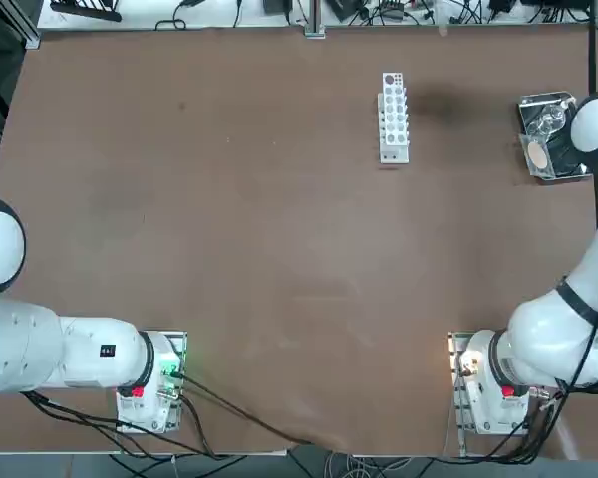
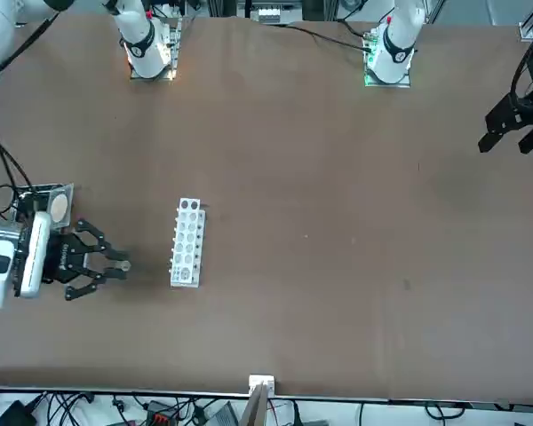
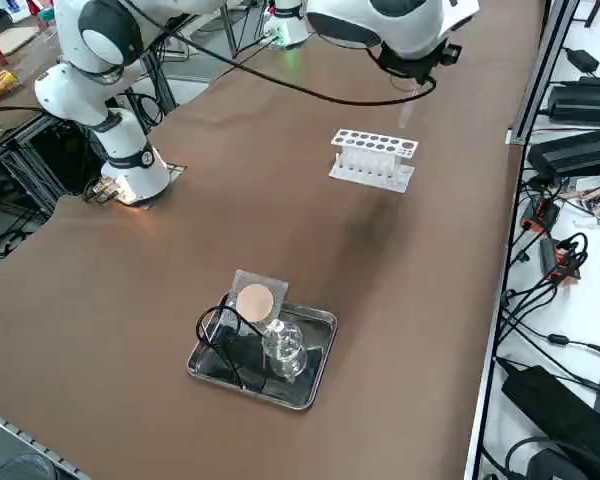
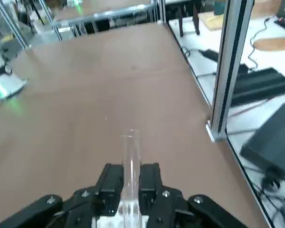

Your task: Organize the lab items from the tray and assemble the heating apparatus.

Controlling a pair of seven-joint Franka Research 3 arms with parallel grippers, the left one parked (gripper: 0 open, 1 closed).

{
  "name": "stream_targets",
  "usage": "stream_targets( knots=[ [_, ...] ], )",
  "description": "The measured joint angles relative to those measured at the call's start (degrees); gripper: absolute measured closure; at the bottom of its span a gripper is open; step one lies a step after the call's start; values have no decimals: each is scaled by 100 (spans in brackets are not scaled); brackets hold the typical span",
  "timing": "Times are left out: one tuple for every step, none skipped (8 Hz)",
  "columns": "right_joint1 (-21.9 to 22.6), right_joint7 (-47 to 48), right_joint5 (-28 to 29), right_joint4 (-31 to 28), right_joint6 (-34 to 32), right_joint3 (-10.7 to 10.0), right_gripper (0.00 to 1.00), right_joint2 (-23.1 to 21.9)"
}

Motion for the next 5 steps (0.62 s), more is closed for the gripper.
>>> stream_targets(
  knots=[
    [120,45,235,-94,195,1,78,29],
    [225,76,449,-241,415,2,78,58],
    [304,77,610,-429,592,8,78,80],
    [339,72,693,-581,658,33,78,87],
    [332,55,764,-699,684,89,78,77]
  ],
)
